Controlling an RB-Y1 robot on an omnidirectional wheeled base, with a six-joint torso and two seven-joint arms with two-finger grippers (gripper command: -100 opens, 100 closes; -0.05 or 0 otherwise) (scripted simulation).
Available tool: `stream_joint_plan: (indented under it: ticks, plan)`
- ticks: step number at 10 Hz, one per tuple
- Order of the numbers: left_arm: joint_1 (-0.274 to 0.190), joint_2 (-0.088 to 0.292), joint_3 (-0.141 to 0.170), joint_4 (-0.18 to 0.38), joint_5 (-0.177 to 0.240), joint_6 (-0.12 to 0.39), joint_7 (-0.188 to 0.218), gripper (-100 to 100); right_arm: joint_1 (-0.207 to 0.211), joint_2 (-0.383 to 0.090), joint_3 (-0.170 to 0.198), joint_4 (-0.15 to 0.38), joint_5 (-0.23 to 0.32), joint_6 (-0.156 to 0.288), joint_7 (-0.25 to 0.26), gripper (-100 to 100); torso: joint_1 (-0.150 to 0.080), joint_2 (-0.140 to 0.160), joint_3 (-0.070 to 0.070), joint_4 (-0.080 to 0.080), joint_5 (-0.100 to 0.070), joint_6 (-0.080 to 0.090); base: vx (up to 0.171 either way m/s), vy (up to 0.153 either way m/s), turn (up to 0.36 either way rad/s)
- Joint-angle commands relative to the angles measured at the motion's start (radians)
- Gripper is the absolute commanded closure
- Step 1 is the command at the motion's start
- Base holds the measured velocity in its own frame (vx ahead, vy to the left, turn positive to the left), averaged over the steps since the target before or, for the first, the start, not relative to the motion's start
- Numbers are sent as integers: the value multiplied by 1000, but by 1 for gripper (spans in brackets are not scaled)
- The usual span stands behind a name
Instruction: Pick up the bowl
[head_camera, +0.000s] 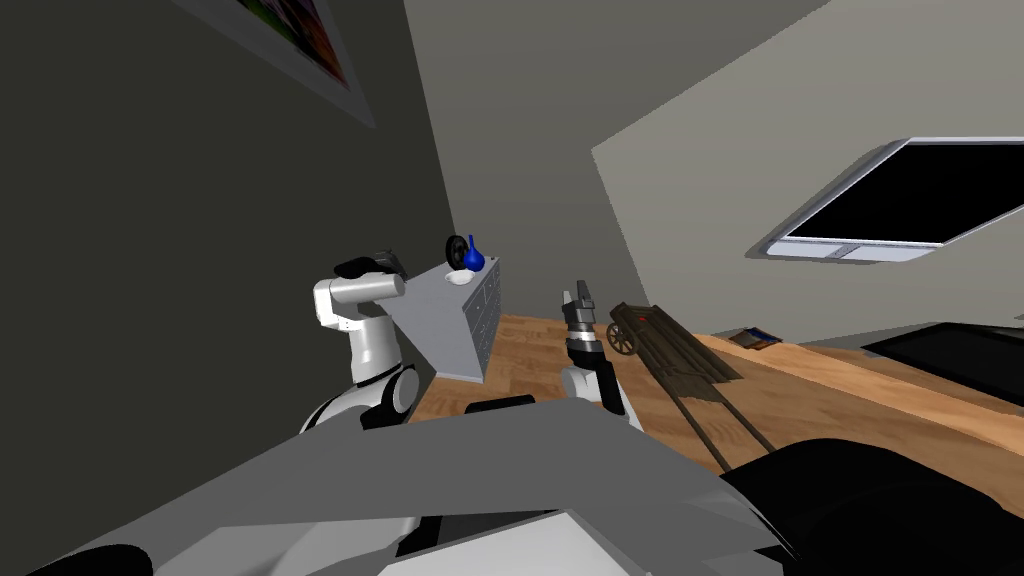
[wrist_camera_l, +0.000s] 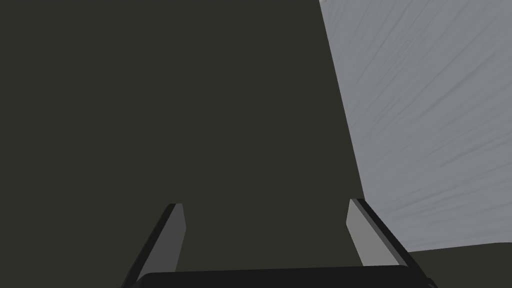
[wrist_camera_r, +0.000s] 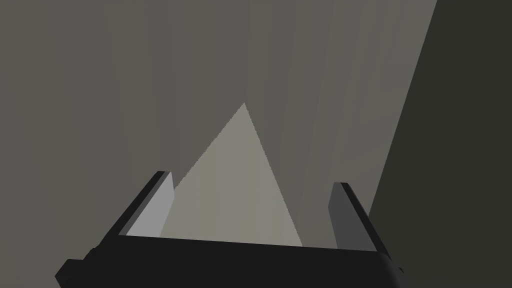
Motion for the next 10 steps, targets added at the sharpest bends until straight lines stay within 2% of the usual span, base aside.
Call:
stream_joint_plan:
  ticks: [1,2,3,5,6,8,9,10]
  plan:
    - [-20,0,9,9,-6,50,0,-100,0,0,0,0,0,0,0,0,0,0,0,0,0,0,-7,17,-54]
    - [-20,0,9,9,-6,59,0,-100,0,0,0,0,0,0,0,0,0,0,0,0,0,0,-2,7,5]
    - [-62,-2,25,26,-21,97,-2,-100,0,0,0,0,0,0,0,0,0,0,0,0,0,-1,-3,8,-94]
    - [-62,-2,25,26,-21,133,-2,-100,0,0,0,0,0,0,0,0,0,0,0,0,0,0,-2,10,-19]
    - [-101,-3,39,44,-36,171,-4,-100,0,0,0,0,0,0,0,0,0,0,0,0,0,-1,4,7,-92]
    - [-101,-3,39,44,-36,206,-4,-100,0,0,0,0,0,0,0,0,0,-1,0,0,0,0,3,11,-25]
    - [-137,-5,52,61,-50,243,-7,-100,0,0,0,0,0,0,0,0,0,-1,0,0,0,-1,5,9,-85]
    - [-137,-5,52,61,-50,268,-7,-100,0,0,0,0,0,0,0,0,0,-1,0,0,0,0,6,14,-60]
